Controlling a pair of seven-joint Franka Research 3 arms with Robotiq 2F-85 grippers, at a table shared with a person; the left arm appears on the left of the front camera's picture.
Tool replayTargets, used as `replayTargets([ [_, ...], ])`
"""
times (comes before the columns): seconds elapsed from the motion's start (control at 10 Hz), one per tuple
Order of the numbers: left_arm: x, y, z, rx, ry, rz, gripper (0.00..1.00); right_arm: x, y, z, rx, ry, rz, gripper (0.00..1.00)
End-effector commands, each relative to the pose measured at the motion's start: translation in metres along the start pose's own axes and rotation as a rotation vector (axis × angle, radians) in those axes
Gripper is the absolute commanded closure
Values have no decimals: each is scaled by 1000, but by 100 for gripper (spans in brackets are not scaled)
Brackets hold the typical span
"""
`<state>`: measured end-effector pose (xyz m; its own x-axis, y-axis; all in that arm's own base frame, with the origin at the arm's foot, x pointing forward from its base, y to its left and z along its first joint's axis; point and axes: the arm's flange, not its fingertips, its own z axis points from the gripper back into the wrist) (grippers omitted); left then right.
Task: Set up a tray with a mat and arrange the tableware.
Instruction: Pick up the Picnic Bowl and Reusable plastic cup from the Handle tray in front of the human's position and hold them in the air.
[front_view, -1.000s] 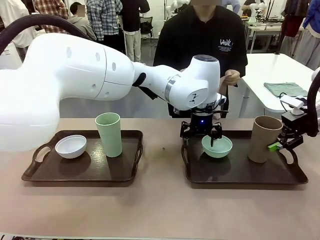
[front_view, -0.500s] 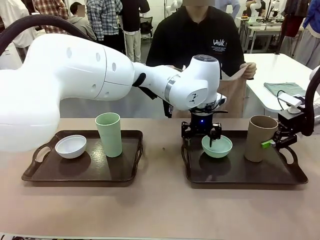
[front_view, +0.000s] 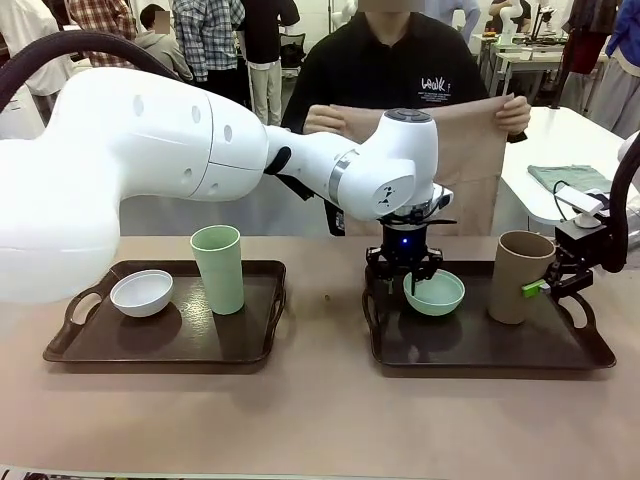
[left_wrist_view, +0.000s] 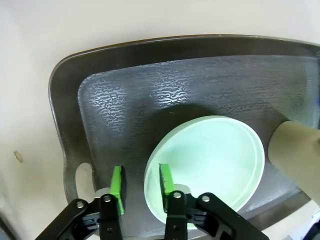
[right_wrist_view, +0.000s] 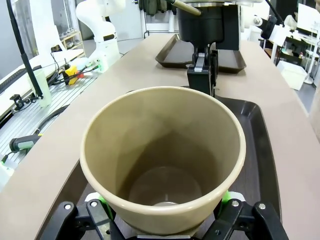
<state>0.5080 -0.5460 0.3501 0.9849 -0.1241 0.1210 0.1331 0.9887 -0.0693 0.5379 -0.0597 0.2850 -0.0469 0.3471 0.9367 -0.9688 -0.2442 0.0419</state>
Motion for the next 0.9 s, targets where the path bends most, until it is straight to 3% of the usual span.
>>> replayTargets([
  [0.0,4,0,2,-32,9,1,100,-2,8,-7,-1,-2,29,72],
  [0.1,3,1,1,-32,14,5,100,-3,9,-8,-1,-2,31,100],
  [0.2,2,2,0,-30,15,9,100,-3,9,-8,0,-2,34,72],
  [0.3,-1,3,5,-38,12,15,100,-4,10,-9,1,-3,34,100],
  [0.5,-19,6,42,11,-7,-32,100,5,21,-2,-28,-5,28,100],
  [0.8,-61,18,167,-18,-92,-62,100,73,78,38,-101,-11,80,100],
])
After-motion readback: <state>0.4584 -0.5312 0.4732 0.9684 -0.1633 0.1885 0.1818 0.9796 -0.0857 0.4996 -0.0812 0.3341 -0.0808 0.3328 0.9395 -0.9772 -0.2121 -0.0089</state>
